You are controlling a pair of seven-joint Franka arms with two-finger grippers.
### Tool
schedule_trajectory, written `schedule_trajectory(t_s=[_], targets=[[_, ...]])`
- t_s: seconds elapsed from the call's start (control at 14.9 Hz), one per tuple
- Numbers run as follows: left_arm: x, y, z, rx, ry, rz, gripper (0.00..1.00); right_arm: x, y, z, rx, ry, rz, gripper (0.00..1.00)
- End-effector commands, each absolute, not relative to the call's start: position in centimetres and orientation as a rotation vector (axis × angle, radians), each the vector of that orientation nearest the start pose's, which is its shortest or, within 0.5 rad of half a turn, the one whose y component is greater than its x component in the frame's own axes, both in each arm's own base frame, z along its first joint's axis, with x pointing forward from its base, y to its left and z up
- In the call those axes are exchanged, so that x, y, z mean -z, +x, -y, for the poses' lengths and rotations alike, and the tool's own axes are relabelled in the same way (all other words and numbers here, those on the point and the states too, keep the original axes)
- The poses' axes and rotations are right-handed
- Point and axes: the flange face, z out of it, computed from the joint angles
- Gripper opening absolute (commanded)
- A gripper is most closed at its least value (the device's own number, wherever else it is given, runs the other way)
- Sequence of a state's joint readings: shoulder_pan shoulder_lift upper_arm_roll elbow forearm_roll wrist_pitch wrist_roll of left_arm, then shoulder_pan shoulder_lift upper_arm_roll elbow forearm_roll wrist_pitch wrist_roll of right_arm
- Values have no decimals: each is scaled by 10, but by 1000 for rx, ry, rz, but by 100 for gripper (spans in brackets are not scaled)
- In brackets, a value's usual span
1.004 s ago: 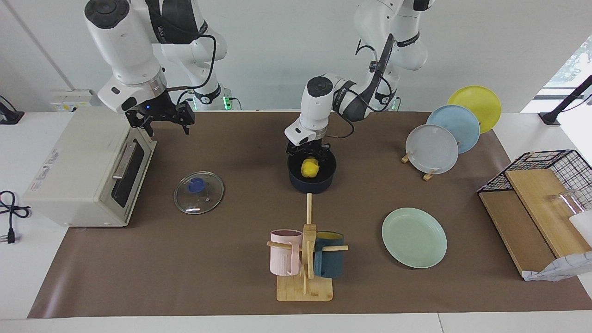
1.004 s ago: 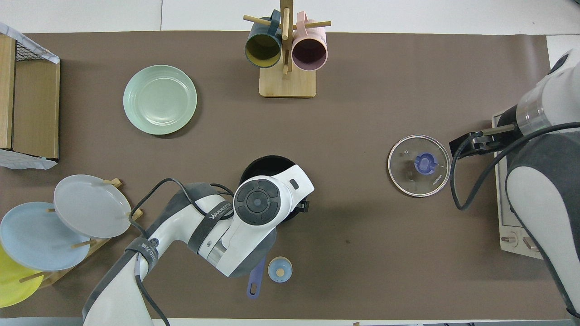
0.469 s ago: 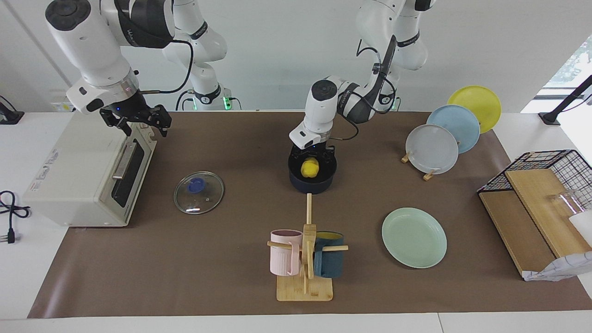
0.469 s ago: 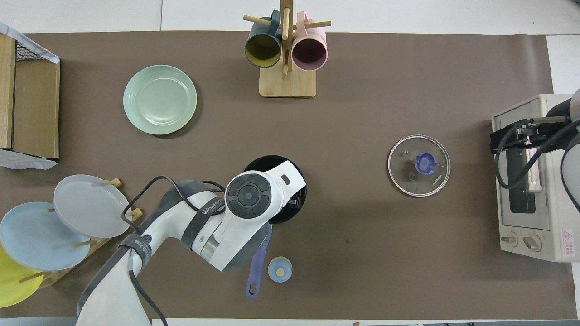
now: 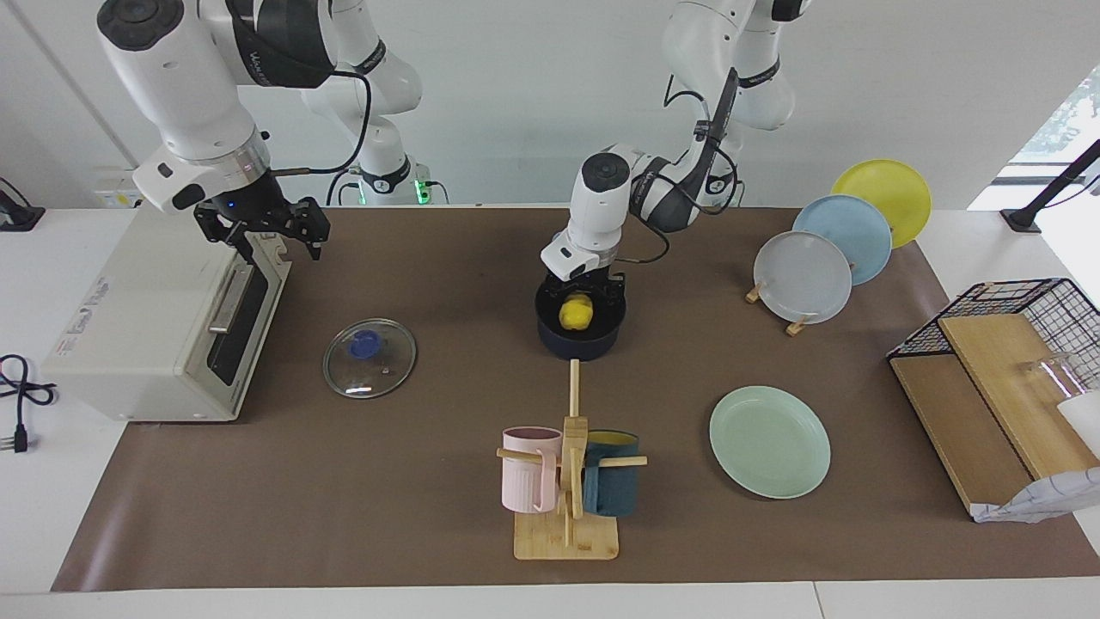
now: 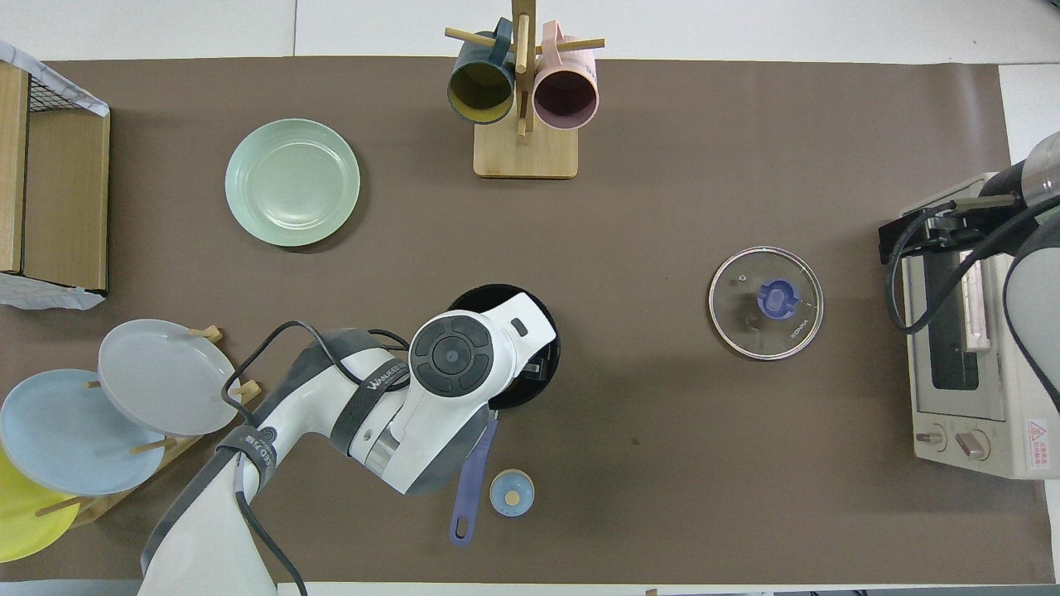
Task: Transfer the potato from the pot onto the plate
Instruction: 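Lower the left gripper into the saucepan and grasp the yellow potato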
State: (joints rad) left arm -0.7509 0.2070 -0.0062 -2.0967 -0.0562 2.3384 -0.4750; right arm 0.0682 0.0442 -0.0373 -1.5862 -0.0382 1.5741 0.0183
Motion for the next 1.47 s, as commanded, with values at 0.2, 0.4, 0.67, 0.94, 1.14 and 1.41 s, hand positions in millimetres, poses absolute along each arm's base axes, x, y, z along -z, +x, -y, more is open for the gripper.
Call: schedule_trajectory(t_s=[0.2, 0.4, 0.67, 0.94, 1.14, 1.41], targets=[[-323, 410, 401, 8, -3175, -401, 97, -605, 564, -6, -108, -3152, -32, 100], [-324, 404, 406, -6, -3174, -362, 96, -605, 561, -4, -99, -3153, -39, 100], [-324, 402, 407, -22, -3166, -369, 96, -608, 564, 6, -60, -3152, -65, 100], [-323, 402, 407, -13, -3171, -373, 95, -610, 565, 1, -50, -3161, -51, 100], [-317, 403, 408, -7, -3174, -369, 77, -609, 565, 1, -53, -3161, -51, 100], [-312, 403, 407, -4, -3174, -368, 61, -609, 565, 2, -53, -3161, -51, 100]])
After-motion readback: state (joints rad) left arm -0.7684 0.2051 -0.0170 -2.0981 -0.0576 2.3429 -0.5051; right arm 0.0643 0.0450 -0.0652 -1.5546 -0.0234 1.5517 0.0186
